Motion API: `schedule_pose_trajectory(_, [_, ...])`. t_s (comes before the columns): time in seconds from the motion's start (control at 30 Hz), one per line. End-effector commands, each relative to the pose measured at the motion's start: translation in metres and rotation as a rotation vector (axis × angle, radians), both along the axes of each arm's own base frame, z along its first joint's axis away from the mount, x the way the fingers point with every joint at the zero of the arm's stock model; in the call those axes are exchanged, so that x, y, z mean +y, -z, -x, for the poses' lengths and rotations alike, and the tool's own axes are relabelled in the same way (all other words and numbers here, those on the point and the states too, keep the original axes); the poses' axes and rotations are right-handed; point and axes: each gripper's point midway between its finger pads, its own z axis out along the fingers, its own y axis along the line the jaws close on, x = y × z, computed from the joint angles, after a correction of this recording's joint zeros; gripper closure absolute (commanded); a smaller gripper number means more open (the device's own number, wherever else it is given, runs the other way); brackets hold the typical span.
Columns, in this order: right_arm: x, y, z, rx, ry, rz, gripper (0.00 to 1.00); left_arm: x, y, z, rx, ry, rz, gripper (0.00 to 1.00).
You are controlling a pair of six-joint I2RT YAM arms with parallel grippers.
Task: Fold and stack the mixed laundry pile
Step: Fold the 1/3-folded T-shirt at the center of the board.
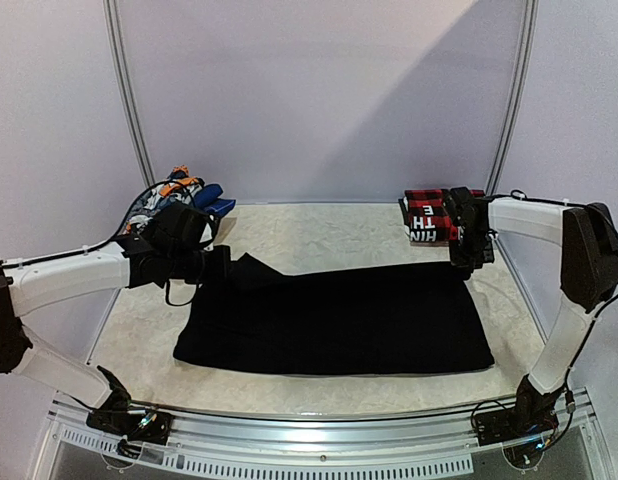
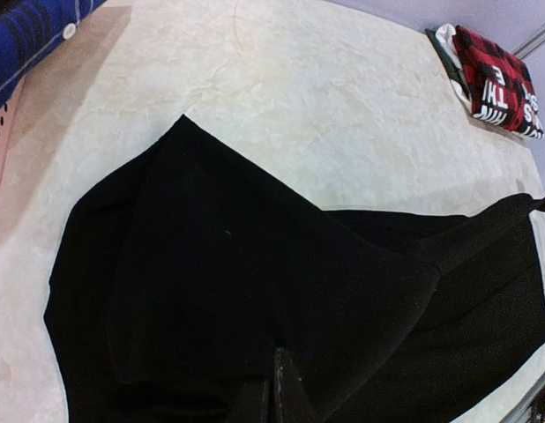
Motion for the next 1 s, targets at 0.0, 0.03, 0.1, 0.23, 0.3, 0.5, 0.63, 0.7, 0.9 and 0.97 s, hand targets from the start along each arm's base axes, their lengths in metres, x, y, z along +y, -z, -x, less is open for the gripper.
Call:
schedule_pose_trajectory(0.0, [-0.002,-0.009,0.009,-0.034,0.02,0.014,1.0,0.008,0.006,0.015,0.012,-0.017,-0.036,1.0])
schedule_pose_trajectory(0.03, [-0.003,-0.008,0.011,-0.031,0.022,0.02,1.0,0.008,0.006,0.017,0.012,-0.016,-0.036,1.0])
schedule_pose_trajectory(0.1, [-0.004,-0.007,0.015,-0.026,0.022,0.03,1.0,0.008,0.006,0.02,0.01,-0.014,-0.038,1.0])
schedule_pose_trajectory(0.23, [-0.007,-0.007,0.023,-0.026,0.029,0.041,1.0,0.007,0.009,0.026,0.015,-0.008,-0.049,1.0])
schedule_pose_trajectory(0.3, [-0.009,-0.007,0.028,-0.026,0.034,0.049,1.0,0.007,0.011,0.028,0.019,-0.008,-0.056,1.0])
schedule_pose_trajectory(0.5, [-0.011,-0.006,0.038,-0.017,0.039,0.053,1.0,0.005,0.013,0.035,0.024,0.0,-0.059,1.0])
schedule_pose_trajectory(0.63, [-0.008,-0.001,0.045,0.001,0.031,0.058,1.0,0.002,0.015,0.041,0.03,0.009,-0.068,1.0])
schedule_pose_trajectory(0.7, [-0.007,0.001,0.049,0.009,0.026,0.061,1.0,0.002,0.017,0.043,0.033,0.008,-0.076,1.0])
schedule_pose_trajectory(0.9, [-0.008,0.01,0.057,0.025,0.035,0.072,1.0,0.001,0.028,0.05,0.058,0.002,-0.083,1.0])
schedule_pose_trajectory(0.97, [-0.009,0.017,0.059,0.038,0.039,0.078,1.0,-0.001,0.032,0.053,0.065,0.004,-0.081,1.0])
